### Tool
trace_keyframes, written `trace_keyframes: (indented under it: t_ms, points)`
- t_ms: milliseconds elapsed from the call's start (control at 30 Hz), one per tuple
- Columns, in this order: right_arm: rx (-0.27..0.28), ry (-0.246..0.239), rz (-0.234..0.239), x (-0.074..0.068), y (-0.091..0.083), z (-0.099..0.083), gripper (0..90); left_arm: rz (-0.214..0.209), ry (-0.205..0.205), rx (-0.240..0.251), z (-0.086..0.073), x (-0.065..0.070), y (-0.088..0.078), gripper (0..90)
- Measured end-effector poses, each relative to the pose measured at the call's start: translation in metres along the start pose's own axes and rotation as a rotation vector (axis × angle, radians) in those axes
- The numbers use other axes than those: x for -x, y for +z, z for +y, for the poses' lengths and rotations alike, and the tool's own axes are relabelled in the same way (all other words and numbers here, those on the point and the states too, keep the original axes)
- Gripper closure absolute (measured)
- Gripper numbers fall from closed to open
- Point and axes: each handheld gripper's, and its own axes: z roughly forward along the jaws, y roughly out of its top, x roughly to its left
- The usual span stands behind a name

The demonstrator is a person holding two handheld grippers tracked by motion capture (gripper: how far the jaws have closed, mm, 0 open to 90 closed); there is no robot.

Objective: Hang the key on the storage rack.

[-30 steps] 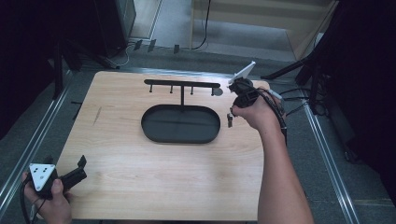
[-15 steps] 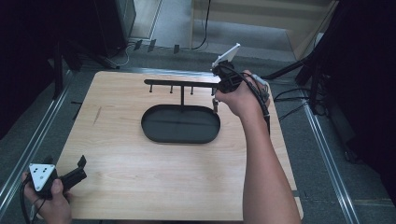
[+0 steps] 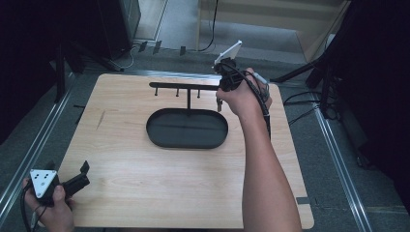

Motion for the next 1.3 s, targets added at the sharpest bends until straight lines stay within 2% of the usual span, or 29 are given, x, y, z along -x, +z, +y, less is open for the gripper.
trace_keyframes:
  t_ms: [233, 300, 433, 667, 733, 767, 867, 900, 1167, 1300]
  points:
    - [0.023, -0.005, -0.015, -0.002, 0.005, 0.003, 89.8, 0.000, 0.000, 0.000, 0.000, 0.000, 0.000, 0.5]
    - [0.048, 0.002, -0.026, -0.003, 0.005, 0.005, 89.8, 0.000, -0.002, 0.001, 0.000, 0.000, 0.000, 0.4]
    - [0.079, 0.008, -0.059, -0.001, 0.008, 0.006, 89.9, -0.001, -0.003, 0.003, 0.000, 0.000, 0.000, 0.4]
    - [0.103, 0.017, -0.075, 0.004, 0.019, 0.002, 89.1, -0.001, -0.002, 0.004, 0.000, 0.000, 0.000, 0.4]
    - [0.110, 0.030, -0.067, 0.007, 0.021, 0.000, 87.8, -0.001, -0.002, 0.003, 0.000, 0.000, 0.000, 0.5]
    - [0.107, 0.027, -0.072, 0.009, 0.024, -0.003, 83.3, -0.001, -0.002, 0.004, 0.000, 0.000, 0.000, 0.4]
    - [0.095, 0.031, -0.069, 0.013, 0.027, -0.006, 81.5, -0.001, -0.002, 0.003, 0.000, 0.000, 0.000, 0.4]
    - [0.094, 0.046, -0.061, 0.018, 0.030, -0.010, 79.4, -0.001, -0.001, 0.004, 0.000, 0.000, 0.000, 0.4]
    - [0.078, 0.077, -0.041, 0.034, 0.046, -0.029, 76.3, 0.004, -0.003, 0.006, 0.000, 0.001, 0.000, 0.4]
    - [0.076, 0.084, -0.029, 0.046, 0.058, -0.042, 68.3, 0.004, 0.002, 0.006, 0.000, 0.001, 0.000, 0.4]
